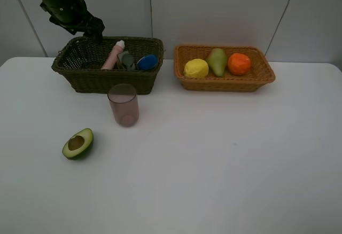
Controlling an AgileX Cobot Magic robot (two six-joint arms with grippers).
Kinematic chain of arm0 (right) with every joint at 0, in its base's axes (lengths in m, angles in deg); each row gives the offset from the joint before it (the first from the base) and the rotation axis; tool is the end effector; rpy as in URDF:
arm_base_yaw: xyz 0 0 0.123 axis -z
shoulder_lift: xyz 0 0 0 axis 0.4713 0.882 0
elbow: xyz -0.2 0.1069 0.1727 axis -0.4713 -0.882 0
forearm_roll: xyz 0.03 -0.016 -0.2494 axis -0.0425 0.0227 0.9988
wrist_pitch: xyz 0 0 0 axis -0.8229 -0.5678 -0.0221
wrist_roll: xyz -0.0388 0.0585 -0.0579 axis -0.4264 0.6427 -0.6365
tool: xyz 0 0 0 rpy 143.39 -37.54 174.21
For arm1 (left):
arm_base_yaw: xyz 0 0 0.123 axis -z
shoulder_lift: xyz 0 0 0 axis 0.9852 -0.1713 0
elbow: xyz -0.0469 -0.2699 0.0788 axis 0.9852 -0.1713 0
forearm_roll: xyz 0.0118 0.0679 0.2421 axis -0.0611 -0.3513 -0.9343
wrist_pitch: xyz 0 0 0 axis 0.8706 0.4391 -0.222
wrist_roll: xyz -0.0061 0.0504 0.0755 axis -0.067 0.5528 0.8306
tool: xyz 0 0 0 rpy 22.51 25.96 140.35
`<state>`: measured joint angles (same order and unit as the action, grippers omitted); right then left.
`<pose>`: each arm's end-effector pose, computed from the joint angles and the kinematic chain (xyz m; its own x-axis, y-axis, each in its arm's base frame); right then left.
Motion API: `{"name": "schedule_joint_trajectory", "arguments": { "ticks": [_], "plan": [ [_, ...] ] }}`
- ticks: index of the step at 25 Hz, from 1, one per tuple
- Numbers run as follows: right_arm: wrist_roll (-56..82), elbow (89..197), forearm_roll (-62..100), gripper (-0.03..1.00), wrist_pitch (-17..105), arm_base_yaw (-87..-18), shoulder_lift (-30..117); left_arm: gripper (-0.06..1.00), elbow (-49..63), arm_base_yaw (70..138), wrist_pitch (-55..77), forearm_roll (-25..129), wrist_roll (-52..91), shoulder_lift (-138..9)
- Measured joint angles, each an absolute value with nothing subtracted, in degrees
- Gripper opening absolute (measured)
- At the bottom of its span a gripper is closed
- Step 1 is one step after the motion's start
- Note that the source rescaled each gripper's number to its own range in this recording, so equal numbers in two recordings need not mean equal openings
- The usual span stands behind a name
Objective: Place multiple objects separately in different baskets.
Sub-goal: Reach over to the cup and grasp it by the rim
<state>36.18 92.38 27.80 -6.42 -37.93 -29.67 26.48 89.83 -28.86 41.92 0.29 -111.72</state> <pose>-0.0062 -0.0017 0.2842 -0.4082 -0.0750 -0.9098 -0.1654 0.9862 -0.0071 0.4598 -0.0824 0.2210 -0.7916 0.3549 -0.4973 0.3689 0.9265 0.0740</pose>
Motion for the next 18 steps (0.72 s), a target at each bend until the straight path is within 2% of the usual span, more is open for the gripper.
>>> {"name": "schedule_joint_trajectory", "arguments": {
  "ticks": [11, 18],
  "plan": [
    [36.18, 92.38, 27.8, 1.0, -6.42, -37.93, -29.67, 1.0, 26.48, 90.24, -29.3, 42.17, 0.9, -111.72],
    [36.18, 92.38, 27.8, 1.0, -6.42, -37.93, -29.67, 1.0, 26.48, 91.88, -33.88, 43.49, 0.63, -111.24]
  ]
}}
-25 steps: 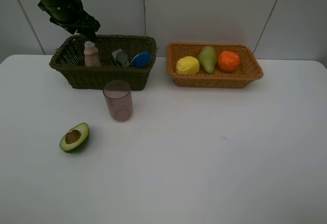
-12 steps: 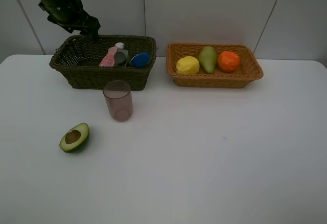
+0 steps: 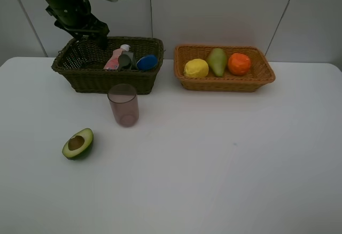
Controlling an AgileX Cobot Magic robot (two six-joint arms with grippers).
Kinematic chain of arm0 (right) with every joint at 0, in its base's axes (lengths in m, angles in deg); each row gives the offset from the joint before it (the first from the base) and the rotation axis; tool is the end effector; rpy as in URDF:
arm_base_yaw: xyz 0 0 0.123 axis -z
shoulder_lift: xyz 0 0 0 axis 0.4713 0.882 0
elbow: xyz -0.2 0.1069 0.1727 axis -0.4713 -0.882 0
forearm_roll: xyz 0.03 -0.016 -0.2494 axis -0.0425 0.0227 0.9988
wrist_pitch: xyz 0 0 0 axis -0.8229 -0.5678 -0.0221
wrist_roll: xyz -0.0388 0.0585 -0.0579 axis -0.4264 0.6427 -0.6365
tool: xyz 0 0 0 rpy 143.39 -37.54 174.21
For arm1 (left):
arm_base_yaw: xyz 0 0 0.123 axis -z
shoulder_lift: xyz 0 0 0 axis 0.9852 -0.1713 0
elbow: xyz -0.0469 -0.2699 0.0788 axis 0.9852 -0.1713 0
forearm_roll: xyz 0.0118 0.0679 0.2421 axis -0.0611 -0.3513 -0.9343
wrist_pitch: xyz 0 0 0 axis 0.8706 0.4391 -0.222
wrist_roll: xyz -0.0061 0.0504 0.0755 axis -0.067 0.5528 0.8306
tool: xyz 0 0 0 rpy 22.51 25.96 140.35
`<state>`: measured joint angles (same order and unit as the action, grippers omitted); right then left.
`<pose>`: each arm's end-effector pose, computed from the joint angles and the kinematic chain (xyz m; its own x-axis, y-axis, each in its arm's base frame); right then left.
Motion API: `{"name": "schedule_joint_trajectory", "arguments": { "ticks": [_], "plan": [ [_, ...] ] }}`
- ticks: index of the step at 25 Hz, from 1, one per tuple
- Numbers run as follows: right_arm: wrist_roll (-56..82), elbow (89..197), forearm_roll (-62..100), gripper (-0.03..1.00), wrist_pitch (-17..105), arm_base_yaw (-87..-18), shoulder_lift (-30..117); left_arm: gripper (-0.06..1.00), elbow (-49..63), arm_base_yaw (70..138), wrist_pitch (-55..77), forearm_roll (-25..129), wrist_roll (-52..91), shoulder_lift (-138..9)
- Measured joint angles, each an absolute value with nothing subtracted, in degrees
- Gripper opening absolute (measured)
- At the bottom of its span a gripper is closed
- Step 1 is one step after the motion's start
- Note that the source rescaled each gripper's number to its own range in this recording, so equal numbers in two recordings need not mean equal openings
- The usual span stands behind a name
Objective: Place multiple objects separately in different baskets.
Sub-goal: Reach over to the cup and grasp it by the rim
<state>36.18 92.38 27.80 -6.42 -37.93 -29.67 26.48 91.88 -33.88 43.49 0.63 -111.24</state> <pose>-0.0062 -0.0017 0.2842 -0.4082 -0.0750 -0.9098 -0.1654 0.9862 -0.0071 0.4484 -0.0994 0.2214 -0.8153 0.3820 -0.4351 0.4098 0.9116 0.0326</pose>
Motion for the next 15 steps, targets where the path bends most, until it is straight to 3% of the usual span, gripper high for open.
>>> {"name": "schedule_joint_trajectory", "arguments": {
  "ticks": [15],
  "plan": [
    [36.18, 92.38, 27.8, 1.0, -6.42, -37.93, -29.67, 1.0, 26.48, 101.84, -47.21, 42.77, -5.77, -104.31]
  ]
}}
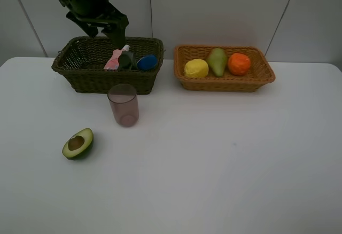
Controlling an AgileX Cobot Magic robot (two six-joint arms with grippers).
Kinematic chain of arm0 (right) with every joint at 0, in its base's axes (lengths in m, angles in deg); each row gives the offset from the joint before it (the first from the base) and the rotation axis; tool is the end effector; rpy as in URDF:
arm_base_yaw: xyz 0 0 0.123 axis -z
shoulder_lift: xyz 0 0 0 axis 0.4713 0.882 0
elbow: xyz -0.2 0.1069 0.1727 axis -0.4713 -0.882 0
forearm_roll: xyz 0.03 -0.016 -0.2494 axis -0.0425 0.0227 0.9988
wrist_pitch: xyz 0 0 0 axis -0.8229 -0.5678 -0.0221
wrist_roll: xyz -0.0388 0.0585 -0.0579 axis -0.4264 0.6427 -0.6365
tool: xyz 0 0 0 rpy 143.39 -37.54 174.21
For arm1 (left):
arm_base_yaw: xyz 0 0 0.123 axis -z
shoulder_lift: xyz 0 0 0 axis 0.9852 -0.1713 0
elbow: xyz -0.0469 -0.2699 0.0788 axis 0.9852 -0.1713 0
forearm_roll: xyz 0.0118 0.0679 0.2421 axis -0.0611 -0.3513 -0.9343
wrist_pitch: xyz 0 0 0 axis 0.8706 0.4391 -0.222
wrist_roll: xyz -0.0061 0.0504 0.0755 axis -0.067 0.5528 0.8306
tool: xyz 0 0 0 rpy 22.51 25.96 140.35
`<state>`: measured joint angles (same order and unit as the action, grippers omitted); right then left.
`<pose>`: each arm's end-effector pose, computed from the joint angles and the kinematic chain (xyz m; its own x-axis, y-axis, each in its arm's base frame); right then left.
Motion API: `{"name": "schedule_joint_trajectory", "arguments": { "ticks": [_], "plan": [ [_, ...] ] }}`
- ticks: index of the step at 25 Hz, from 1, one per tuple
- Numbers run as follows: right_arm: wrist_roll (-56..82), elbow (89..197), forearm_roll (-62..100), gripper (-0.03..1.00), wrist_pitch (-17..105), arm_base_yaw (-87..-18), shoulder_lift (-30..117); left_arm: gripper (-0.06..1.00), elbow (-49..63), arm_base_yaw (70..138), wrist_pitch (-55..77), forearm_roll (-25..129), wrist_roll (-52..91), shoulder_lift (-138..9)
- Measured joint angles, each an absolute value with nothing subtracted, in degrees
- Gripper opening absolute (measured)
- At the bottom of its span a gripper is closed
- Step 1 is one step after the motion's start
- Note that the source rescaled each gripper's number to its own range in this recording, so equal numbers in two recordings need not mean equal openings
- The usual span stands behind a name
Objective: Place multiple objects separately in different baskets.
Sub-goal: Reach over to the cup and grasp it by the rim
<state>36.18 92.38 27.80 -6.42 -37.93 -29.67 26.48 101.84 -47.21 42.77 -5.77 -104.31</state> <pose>-0.0062 -0.0017 0.2842 -0.4082 -0.0750 -0.9098 -0.1654 0.9862 -0.0071 0.3926 -0.1628 0.2669 -0.8242 0.4576 -0.3335 0.4920 0.8703 -0.0219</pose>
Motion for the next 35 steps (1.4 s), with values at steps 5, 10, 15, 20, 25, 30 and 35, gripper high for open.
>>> {"name": "schedule_joint_trajectory", "arguments": {
  "ticks": [5, 10, 15, 20, 25, 30, 35],
  "plan": [
    [36.18, 92.38, 27.8, 1.0, -6.42, -37.93, -29.67, 1.0, 26.48, 105.59, -49.56, 40.7, -9.78, -104.31],
    [36.18, 92.38, 27.8, 1.0, -6.42, -37.93, -29.67, 1.0, 24.04, 108.84, -49.35, 38.06, -13.6, -104.31],
    [36.18, 92.38, 27.8, 1.0, -6.42, -37.93, -29.67, 1.0, 19.16, 109.08, -47.09, 37.7, -14.69, -104.31],
    [36.18, 92.38, 27.8, 1.0, -6.42, -37.93, -29.67, 1.0, 15.47, 109.08, -44.62, 37.64, -16.04, -104.31],
    [36.18, 92.38, 27.8, 1.0, -6.42, -37.93, -29.67, 1.0, 12.0, 108.69, -41.91, 37.64, -17.09, -104.31],
    [36.18, 92.38, 27.8, 1.0, -6.42, -37.93, -29.67, 1.0, 10.98, 108.44, -40.59, 37.64, -18.28, -104.6],
    [36.18, 92.38, 27.8, 1.0, -6.42, -37.93, -29.67, 1.0, 10.9, 108.32, -39.95, 37.64, -18.71, -106.74]
  ]
}}
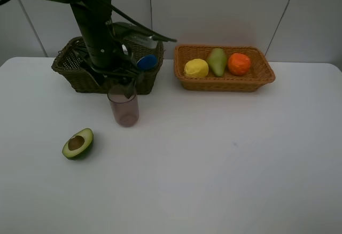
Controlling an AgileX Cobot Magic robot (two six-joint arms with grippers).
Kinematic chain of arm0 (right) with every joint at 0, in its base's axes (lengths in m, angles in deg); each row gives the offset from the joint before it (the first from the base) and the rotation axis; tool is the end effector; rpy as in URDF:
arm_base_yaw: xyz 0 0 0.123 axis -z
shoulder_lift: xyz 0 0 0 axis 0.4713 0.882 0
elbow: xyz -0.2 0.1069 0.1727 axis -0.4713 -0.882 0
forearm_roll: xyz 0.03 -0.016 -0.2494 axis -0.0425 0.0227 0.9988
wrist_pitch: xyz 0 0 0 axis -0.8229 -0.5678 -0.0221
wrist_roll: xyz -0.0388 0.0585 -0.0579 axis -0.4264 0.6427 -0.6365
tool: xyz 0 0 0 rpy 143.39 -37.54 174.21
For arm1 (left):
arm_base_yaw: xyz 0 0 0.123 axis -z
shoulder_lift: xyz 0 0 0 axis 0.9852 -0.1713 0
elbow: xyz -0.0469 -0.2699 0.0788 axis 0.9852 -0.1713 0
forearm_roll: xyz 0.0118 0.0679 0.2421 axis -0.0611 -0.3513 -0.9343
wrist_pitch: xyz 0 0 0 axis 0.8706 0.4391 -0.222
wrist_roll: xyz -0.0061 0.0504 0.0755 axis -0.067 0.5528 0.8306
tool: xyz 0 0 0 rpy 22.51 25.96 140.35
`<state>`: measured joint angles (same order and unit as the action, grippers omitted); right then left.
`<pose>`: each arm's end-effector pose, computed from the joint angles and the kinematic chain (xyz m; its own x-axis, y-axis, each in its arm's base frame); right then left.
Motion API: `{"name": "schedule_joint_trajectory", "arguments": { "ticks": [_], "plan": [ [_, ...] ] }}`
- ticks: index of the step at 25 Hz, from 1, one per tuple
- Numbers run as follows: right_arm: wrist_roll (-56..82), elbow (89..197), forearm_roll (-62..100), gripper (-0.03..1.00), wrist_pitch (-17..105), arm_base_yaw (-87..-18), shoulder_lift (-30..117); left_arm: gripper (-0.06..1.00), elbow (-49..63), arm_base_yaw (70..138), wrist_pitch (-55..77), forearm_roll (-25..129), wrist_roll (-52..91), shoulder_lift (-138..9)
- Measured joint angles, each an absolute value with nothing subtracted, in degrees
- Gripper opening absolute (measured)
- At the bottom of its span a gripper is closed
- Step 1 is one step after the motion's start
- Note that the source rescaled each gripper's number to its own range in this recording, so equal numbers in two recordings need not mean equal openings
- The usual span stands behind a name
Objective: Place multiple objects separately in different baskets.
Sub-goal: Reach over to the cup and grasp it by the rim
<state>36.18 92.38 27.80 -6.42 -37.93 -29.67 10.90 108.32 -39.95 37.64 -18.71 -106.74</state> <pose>-0.0062 -0.0017 0.2842 -0.4082 -0.0750 -0.9098 -0.1654 0.9862 -0.0071 0.3542 -0.1886 0.1794 -0.8993 0.4122 -0.1459 0.4162 0.9093 0.0034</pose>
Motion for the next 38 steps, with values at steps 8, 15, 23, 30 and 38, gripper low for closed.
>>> {"name": "schedule_joint_trajectory", "arguments": {
  "ticks": [8, 15, 23, 30, 38],
  "plan": [
    [36.18, 92.38, 27.8, 1.0, -6.42, -37.93, -29.67, 1.0, 10.75, 108.04, -37.43, 37.64, -19.1, -107.89],
    [36.18, 92.38, 27.8, 1.0, -6.42, -37.93, -29.67, 1.0, 10.71, 106.84, -37.48, 37.64, -19.56, -110.18],
    [36.18, 92.38, 27.8, 1.0, -6.42, -37.93, -29.67, 1.0, 10.71, 106.79, -37.48, 38.51, -19.6, -111.09],
    [36.18, 92.38, 27.8, 1.0, -6.42, -37.93, -29.67, 1.0, 10.71, 106.71, -37.48, 38.51, -19.6, -111.09],
    [36.18, 92.38, 27.8, 1.0, -6.42, -37.93, -29.67, 0.86, 10.71, 106.33, -37.48, 38.09, -19.6, -111.09]
  ]
}}
